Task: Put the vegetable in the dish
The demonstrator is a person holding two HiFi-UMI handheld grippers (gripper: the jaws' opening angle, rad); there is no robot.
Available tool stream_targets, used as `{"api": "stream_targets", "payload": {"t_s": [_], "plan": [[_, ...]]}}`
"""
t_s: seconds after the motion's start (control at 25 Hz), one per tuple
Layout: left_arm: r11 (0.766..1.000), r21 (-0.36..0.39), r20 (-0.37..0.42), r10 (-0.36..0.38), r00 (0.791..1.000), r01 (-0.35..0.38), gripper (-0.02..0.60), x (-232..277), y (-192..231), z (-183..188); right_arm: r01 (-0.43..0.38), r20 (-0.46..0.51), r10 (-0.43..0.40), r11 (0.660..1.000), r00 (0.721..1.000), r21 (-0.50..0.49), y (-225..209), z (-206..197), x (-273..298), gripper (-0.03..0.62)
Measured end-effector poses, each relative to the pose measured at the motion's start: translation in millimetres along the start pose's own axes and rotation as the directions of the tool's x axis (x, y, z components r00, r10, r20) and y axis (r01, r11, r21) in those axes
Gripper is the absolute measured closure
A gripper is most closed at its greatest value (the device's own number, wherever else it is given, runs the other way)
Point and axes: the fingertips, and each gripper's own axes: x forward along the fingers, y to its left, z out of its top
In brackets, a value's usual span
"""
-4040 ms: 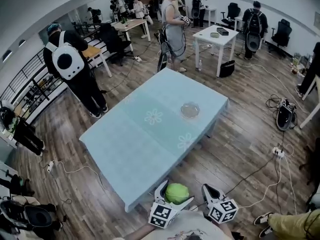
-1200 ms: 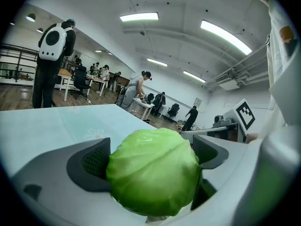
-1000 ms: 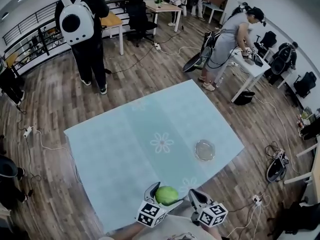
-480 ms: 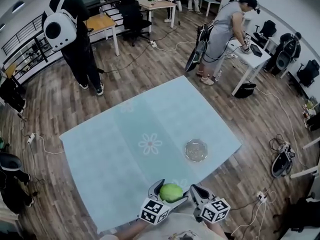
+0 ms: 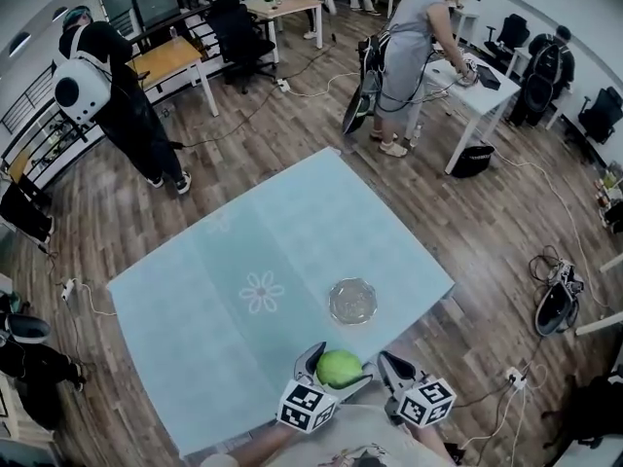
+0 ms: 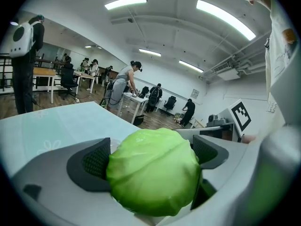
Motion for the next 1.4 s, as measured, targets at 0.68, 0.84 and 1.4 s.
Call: {"api": "stream_targets", "payload": {"t_s": [0.68, 0.84, 1.4], "plan": [[0.992, 0.048, 0.044, 0.114, 0.993, -0.116, 0.029, 97, -62, 34, -0.104, 0.054, 0.105, 0.994, 0.993, -0.035, -103, 38, -43, 0.569], [0.985, 0.017, 0.022, 0.173, 0.985, -0.174, 0.029, 98, -44, 14, -0.108, -0.043, 0.108, 0.994, 0.993, -0.016, -109, 19, -26, 0.569], [0.979, 0.015, -0.054, 0.203, 0.978, -0.202, 0.029, 122, 38, -9, -0.141, -0.194, 0.108, 0.976, 0.975, -0.166, -106, -1, 48, 0.569]]}}
